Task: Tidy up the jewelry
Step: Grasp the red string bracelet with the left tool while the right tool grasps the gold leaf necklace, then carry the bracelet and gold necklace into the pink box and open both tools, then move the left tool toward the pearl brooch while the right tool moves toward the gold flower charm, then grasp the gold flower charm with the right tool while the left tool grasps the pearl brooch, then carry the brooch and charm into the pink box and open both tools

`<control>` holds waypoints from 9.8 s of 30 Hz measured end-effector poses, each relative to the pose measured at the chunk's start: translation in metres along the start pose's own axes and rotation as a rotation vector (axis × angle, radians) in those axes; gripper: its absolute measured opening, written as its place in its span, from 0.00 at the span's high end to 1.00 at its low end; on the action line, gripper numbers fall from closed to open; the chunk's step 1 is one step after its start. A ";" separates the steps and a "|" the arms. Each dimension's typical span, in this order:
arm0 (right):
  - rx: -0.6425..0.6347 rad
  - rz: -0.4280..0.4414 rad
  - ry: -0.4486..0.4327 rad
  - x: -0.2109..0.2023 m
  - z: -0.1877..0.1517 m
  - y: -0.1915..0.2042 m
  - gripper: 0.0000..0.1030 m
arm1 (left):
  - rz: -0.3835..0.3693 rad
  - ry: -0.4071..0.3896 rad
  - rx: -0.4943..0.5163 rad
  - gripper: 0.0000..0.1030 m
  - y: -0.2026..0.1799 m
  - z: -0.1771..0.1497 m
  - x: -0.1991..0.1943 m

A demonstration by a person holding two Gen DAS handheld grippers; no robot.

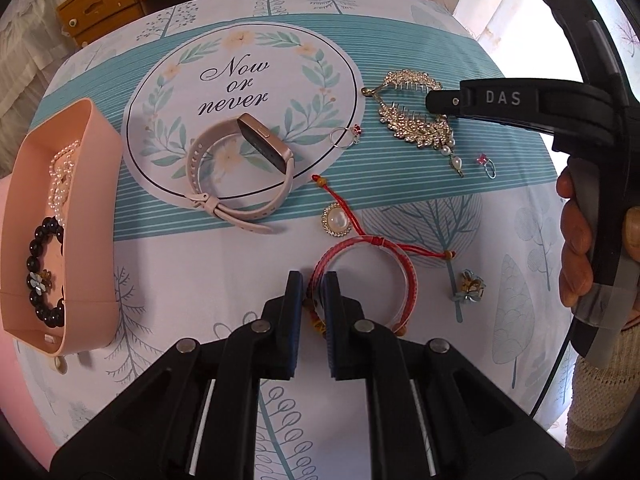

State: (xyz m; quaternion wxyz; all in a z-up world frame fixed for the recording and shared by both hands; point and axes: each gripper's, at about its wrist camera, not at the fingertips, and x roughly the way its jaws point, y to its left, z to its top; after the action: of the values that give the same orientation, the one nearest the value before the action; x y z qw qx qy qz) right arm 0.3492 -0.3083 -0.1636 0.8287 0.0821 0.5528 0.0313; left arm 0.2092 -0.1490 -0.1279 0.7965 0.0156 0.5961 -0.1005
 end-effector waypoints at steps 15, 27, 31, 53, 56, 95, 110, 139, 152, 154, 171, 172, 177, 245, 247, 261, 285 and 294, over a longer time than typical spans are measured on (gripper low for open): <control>0.045 -0.034 -0.073 -0.025 -0.008 -0.006 0.88 | -0.093 -0.097 -0.022 0.92 0.011 -0.021 -0.045; -0.022 -0.032 -0.188 -0.097 -0.010 0.035 0.97 | -0.102 -0.271 -0.054 0.92 0.045 -0.042 -0.125; -0.045 -0.018 -0.205 -0.114 -0.014 0.057 0.97 | -0.092 -0.311 -0.072 0.92 0.060 -0.049 -0.145; -0.259 0.139 -0.258 -0.163 -0.010 0.261 0.97 | -0.001 -0.381 -0.298 0.92 0.211 -0.034 -0.150; -0.276 0.153 -0.255 -0.156 -0.007 0.285 0.97 | -0.065 -0.335 -0.340 0.92 0.236 -0.030 -0.131; -0.209 0.241 0.038 0.038 -0.011 0.347 0.92 | 0.034 -0.392 -0.414 0.64 0.240 -0.108 -0.113; -0.280 0.212 -0.045 -0.009 -0.042 0.322 0.76 | 0.057 -0.402 -0.408 0.64 0.228 -0.120 -0.119; -0.295 0.143 -0.137 -0.102 -0.134 0.215 0.76 | 0.069 -0.422 -0.249 0.64 0.149 -0.132 -0.143; -0.282 0.142 -0.194 -0.138 -0.149 0.181 0.76 | 0.072 -0.419 -0.154 0.61 0.106 -0.122 -0.151; -0.274 0.145 -0.199 -0.141 -0.150 0.174 0.76 | 0.072 -0.417 -0.146 0.52 0.100 -0.120 -0.151; -0.183 0.104 -0.198 -0.131 -0.157 0.091 0.72 | 0.096 -0.341 -0.031 0.47 0.047 -0.101 -0.114; -0.179 0.099 -0.195 -0.130 -0.158 0.087 0.72 | 0.095 -0.334 -0.025 0.47 0.046 -0.101 -0.111; -0.172 0.072 -0.168 -0.121 -0.161 0.065 0.72 | 0.084 -0.305 -0.002 0.47 0.042 -0.101 -0.097; -0.151 0.104 -0.211 -0.079 -0.185 0.006 0.86 | 0.075 0.079 -0.071 0.85 -0.025 0.054 0.013; -0.139 0.110 -0.211 -0.079 -0.186 0.002 0.86 | 0.072 0.083 -0.061 0.85 -0.025 0.055 0.012; -0.136 0.112 -0.231 -0.086 -0.189 0.001 0.86 | 0.011 0.062 -0.040 0.86 -0.039 0.044 0.002; -0.397 0.242 -0.308 -0.144 -0.150 0.163 0.86 | 0.032 -0.182 -0.169 0.86 0.153 -0.033 -0.141; -0.528 0.315 -0.275 -0.133 -0.128 0.275 0.86 | 0.011 -0.215 -0.240 0.86 0.220 -0.058 -0.143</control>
State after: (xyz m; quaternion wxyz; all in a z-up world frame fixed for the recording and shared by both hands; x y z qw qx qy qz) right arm 0.1903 -0.0436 -0.0442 0.8733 -0.0473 0.3889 0.2897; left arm 0.1554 0.0946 -0.0292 0.8524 -0.0872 0.5149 -0.0250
